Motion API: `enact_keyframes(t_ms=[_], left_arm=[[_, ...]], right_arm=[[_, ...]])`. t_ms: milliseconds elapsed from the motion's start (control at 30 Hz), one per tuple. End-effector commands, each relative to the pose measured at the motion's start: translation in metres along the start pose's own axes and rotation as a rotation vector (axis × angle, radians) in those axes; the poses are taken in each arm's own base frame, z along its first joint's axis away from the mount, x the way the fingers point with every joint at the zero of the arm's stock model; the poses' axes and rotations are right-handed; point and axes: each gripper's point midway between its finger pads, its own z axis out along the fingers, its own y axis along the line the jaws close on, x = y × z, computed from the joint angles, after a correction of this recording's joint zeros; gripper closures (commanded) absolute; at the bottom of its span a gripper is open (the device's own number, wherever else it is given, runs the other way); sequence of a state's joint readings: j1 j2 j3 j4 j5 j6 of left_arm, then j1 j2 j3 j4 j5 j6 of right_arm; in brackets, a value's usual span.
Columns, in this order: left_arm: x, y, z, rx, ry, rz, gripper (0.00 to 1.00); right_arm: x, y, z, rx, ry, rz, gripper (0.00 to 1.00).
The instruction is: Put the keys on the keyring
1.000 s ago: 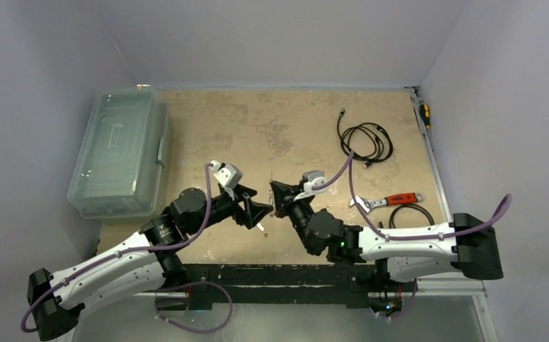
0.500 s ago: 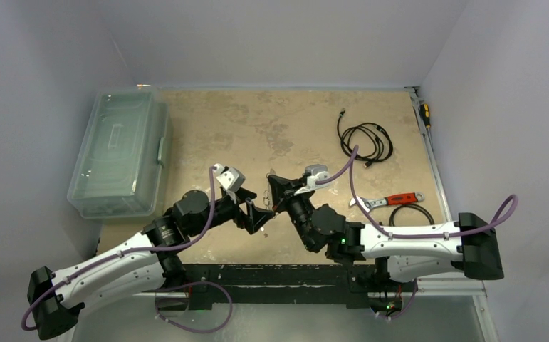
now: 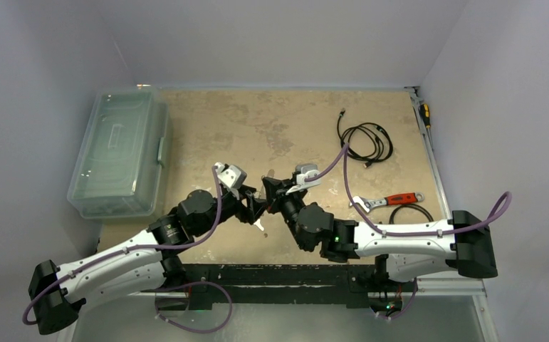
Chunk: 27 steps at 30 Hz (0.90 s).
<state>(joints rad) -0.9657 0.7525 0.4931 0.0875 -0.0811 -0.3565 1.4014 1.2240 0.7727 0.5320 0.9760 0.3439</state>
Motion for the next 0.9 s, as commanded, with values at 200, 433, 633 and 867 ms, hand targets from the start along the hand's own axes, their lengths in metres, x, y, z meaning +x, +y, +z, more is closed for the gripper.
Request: enact_keyframes(t_ms=[200, 433, 633, 867], left_arm=[[-0.029, 0.004, -0.006, -0.017, -0.15, 0.063, 1.0], [-0.044, -0.02, -0.009, 0.092, -0.17, 0.019, 1.0], [-0.043, -0.033, -0.004, 0.15, -0.145, 0.009, 1.0], [-0.053, -0.027, -0.011, 0.104, -0.139, 0.004, 1.0]], right_arm=[[-0.02, 0.006, -0.001, -0.006, -0.044, 0.094, 1.0], [-0.003, 0.005, 0.007, 0.019, -0.051, 0.05, 1.0], [0.018, 0.017, 0.016, 0.002, -0.027, 0.022, 1.0], [0.021, 0.016, 0.012, -0.057, -0.041, -0.024, 1.0]])
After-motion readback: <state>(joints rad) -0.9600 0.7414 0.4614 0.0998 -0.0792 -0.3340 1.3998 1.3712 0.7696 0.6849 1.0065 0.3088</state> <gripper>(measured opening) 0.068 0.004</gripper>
